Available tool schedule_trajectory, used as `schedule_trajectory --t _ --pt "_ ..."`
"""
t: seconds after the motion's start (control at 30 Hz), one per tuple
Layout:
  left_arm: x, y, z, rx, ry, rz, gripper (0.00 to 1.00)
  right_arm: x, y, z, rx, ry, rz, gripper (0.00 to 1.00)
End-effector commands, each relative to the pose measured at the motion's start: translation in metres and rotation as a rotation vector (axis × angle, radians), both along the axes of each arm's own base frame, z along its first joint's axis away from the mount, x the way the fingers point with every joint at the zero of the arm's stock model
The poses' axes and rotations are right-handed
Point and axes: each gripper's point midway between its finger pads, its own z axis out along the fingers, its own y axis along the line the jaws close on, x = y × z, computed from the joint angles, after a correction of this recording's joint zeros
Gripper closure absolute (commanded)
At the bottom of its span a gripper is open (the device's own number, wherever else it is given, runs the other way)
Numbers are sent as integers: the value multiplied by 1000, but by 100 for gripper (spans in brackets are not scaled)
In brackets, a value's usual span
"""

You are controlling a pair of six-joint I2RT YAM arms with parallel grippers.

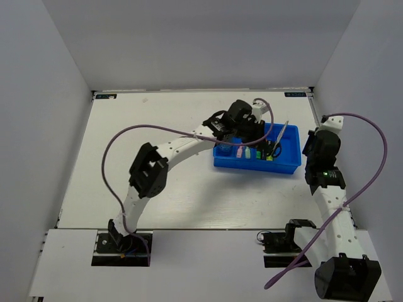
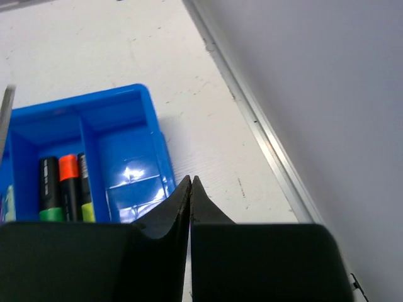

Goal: Sort the stationery into containers
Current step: Place the stationery into the container

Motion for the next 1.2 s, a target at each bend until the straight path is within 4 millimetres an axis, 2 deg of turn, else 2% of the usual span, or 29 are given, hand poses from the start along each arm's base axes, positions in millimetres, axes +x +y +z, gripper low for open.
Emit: schedule_trajectory --t 0.0,0.03,0.07,0.1,0.13,0.17,0.27,0.3,0.33,0.4,0.43,0.5,0.83,0.97,1.17 --pt "19 -39 61 -272 20 -35 100 1 -18 22 -3 -103 -113 100" --pt "29 -45 74 -343 -15 -32 100 0 -19 21 2 -102 -121 100" --pt "31 -49 73 -362 -6 -25 100 0 -19 20 5 -103 -122 100" --pt "41 -53 68 -374 36 13 100 1 -20 20 4 -106 -126 100" --pt "46 -55 52 -355 67 28 100 0 -21 19 4 -106 -129 100" --pt "51 -60 64 -418 29 32 100 0 -21 18 6 -107 -130 100" --pt "61 -72 48 -460 87 84 100 1 -21 15 14 -101 -126 100" --pt "64 -73 50 -485 96 94 100 1 -21 16 15 -103 -126 100" --pt "66 -77 38 -484 121 109 100 1 -20 14 19 -98 -121 100" --pt "66 -82 36 -498 128 113 100 1 -21 13 17 -96 -124 100" --pt "66 -86 42 -516 129 118 100 1 -20 12 20 -95 -123 100" --pt "63 -92 24 -486 154 120 100 1 -21 13 25 -99 -126 100" --pt "54 -96 -8 -387 165 141 100 1 -22 11 42 -95 -123 100" --pt "55 -98 -17 -360 172 159 92 0 -22 11 41 -94 -125 100" --pt "56 -94 -29 -317 184 183 71 1 -23 11 44 -99 -126 100"
